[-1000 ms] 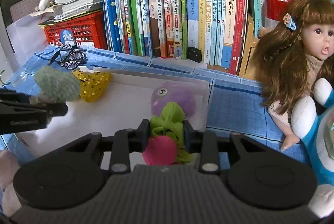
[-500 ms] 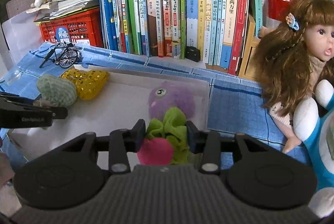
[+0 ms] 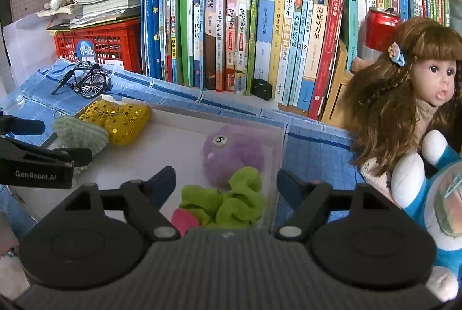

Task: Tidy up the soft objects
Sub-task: 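Withdraw both tools from the box toward the soft items on the table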

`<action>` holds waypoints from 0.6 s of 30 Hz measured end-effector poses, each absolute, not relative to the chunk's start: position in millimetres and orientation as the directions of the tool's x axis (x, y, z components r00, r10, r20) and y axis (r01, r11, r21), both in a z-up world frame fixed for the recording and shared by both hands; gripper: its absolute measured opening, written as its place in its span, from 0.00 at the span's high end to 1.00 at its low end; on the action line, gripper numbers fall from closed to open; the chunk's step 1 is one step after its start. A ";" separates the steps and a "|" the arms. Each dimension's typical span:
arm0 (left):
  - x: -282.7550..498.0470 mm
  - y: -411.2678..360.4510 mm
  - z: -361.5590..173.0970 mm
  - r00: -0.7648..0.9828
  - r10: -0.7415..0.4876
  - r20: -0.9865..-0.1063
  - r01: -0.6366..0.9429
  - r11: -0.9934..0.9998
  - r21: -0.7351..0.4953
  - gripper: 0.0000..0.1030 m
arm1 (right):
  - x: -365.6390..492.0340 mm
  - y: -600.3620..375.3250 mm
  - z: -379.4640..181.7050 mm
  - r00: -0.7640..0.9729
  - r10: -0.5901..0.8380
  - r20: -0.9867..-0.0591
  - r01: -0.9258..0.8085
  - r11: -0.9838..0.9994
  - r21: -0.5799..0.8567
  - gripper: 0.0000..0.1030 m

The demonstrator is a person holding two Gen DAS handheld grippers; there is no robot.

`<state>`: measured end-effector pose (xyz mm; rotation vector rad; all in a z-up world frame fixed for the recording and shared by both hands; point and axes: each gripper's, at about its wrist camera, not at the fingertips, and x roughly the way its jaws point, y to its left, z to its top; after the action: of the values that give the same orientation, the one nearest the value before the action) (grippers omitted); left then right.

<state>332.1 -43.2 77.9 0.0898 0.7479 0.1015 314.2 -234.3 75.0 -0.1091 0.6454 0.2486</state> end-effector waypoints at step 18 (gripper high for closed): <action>288.0 -41.0 117.4 0.799 0.045 -0.599 -0.048 0.999 0.011 0.08 | 283.4 -248.0 90.1 0.803 0.156 -0.575 -0.203 0.979 -0.017 0.00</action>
<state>288.0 -41.0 117.4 -0.0043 0.6429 0.0498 283.4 -248.0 90.1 -0.0792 0.6085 0.1924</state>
